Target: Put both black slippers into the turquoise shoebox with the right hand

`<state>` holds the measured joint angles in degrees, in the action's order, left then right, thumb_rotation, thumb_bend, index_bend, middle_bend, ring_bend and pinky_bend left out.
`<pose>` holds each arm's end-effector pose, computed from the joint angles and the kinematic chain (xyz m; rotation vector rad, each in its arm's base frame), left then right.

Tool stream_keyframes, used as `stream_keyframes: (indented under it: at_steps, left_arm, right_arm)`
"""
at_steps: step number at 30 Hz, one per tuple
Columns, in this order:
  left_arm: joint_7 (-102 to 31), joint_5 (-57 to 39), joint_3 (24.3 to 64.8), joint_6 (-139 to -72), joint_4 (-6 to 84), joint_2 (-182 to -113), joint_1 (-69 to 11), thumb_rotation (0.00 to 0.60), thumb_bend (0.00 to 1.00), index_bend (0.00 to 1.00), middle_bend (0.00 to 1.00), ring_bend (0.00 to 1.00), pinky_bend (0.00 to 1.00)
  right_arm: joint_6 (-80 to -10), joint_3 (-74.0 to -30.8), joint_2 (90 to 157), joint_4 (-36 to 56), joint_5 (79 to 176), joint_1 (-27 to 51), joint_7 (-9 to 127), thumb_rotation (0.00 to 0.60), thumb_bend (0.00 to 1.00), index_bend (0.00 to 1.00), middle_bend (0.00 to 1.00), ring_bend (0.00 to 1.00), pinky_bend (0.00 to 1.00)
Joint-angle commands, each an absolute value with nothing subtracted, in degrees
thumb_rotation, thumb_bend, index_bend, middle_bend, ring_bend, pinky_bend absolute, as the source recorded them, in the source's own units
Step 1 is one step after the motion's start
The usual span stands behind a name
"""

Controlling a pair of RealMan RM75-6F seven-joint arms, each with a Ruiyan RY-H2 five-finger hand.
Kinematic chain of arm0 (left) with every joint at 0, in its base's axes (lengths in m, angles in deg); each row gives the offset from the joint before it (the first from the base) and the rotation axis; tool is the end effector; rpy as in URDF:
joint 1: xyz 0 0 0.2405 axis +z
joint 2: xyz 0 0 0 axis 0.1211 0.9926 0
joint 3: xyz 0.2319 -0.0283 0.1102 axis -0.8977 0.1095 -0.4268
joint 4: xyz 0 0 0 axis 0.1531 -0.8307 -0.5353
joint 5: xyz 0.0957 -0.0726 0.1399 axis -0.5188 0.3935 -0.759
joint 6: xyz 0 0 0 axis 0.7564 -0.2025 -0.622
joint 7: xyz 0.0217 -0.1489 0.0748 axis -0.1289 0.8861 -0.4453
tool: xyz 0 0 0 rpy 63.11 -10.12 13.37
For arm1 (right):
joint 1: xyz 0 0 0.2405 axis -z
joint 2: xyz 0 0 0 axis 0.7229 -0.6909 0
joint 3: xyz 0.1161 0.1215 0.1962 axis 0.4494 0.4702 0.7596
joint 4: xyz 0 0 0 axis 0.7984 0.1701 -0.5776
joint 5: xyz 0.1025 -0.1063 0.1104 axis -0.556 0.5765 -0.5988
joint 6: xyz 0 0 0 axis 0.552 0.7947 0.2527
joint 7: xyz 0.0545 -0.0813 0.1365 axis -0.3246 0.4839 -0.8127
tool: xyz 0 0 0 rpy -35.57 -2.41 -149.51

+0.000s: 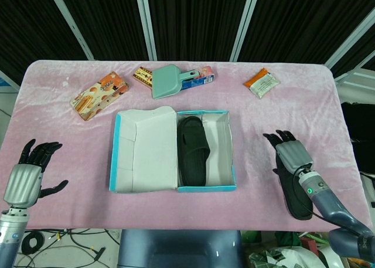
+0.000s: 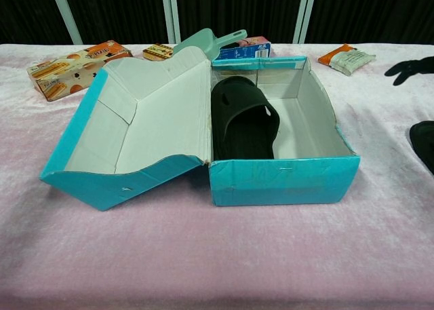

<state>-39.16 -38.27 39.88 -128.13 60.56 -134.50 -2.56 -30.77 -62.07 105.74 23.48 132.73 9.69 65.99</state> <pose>-0.2579 0.2252 0.1544 -1.4511 -0.8269 -1.0771 -0.2562 -0.3420 0.1107 1.8300 -0.9941 0.6054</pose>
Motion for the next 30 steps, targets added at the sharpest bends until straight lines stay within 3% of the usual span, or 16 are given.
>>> stream_keyframes:
  at_steps: [1,4,22,30]
  left_arm:
    - [-39.29,-38.18,39.84,-128.17,60.71,-134.39,-2.46,0.600,0.00,0.16,0.16,0.13,0.00]
    - [-39.42,-38.05,39.92,-128.19,60.92,-134.25,-2.44,0.600,0.00,0.16,0.16,0.13,0.00]
    - [-40.21,-38.44,39.96,-127.71,61.42,-134.63,-2.98,0.600,0.00,0.16,0.16,0.13,0.00]
    - [-39.91,-38.50,39.58,-128.45,61.13,-134.72,-2.32,0.600,0.00,0.16,0.16,0.13,0.00]
  right_arm:
    - [-29.35,-62.98,106.56,21.09,133.44,10.81,63.94,0.600,0.04,0.08,0.13,0.02,0.07]
    - [-29.26,-63.24,106.06,20.43,134.09,11.47,63.18,0.600,0.00,0.09,0.14,0.02,0.07]
    - [-26.76,-64.20,102.16,21.77,134.17,12.96,65.43,0.600,0.00,0.11,0.15,0.02,0.07]
    - [-21.18,-62.91,104.30,14.72,132.38,11.03,63.12,0.600,0.00,0.13,0.16,0.02,0.07]
